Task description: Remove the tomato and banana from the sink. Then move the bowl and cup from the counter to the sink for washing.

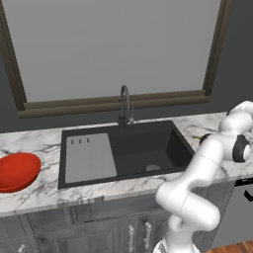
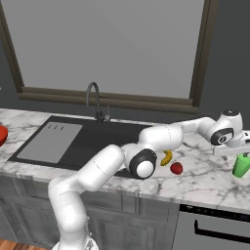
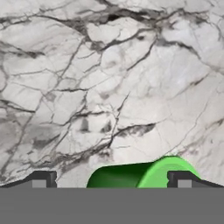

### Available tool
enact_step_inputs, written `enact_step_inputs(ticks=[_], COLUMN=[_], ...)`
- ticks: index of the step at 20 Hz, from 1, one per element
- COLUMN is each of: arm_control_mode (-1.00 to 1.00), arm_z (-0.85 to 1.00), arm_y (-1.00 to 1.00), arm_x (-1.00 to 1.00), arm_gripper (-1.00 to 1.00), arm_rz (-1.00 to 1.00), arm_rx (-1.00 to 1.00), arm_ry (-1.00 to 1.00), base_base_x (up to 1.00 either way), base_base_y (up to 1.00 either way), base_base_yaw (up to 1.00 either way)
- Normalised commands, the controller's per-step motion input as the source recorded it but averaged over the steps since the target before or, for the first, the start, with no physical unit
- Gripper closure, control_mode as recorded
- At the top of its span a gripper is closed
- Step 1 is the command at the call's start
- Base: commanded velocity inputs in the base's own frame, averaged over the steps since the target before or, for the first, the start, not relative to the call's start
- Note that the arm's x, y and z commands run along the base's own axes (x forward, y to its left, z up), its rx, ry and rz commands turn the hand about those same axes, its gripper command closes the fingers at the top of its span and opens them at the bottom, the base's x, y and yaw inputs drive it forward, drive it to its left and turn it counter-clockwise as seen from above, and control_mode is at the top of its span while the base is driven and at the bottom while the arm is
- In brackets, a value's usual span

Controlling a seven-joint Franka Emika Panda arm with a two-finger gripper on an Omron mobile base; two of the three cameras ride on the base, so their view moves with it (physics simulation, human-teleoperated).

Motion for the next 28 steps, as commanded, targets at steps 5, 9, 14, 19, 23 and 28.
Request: enact_step_inputs(ticks=[5,9,14,19,23,28], arm_control_mode=[-1.0,-1.0,-1.0,-1.0,-1.0,-1.0], arm_z=[-0.04,-0.1,-0.24,-0.32,-0.25,-0.16], arm_y=[0.0,0.07,0.19,0.28,0.22,0.06], arm_x=[-0.24,-0.19,-0.02,0.05,0.04,0.0], arm_gripper=[-1.0,-1.0,-1.0,-1.0,1.0,1.0], arm_rz=[-0.13,-0.16,-0.13,-0.07,-0.03,-0.01], arm_rx=[0.0,0.0,0.03,0.07,0.07,0.04], arm_ry=[0.02,0.04,0.18,0.24,0.2,0.2], base_base_x=[0.0,0.0,0.0,0.0,0.0,0.0], base_base_y=[0.0,0.0,0.0,0.0,0.0,0.0], base_base_yaw=[0.0,0.0,0.0,0.0,0.0,0.0])
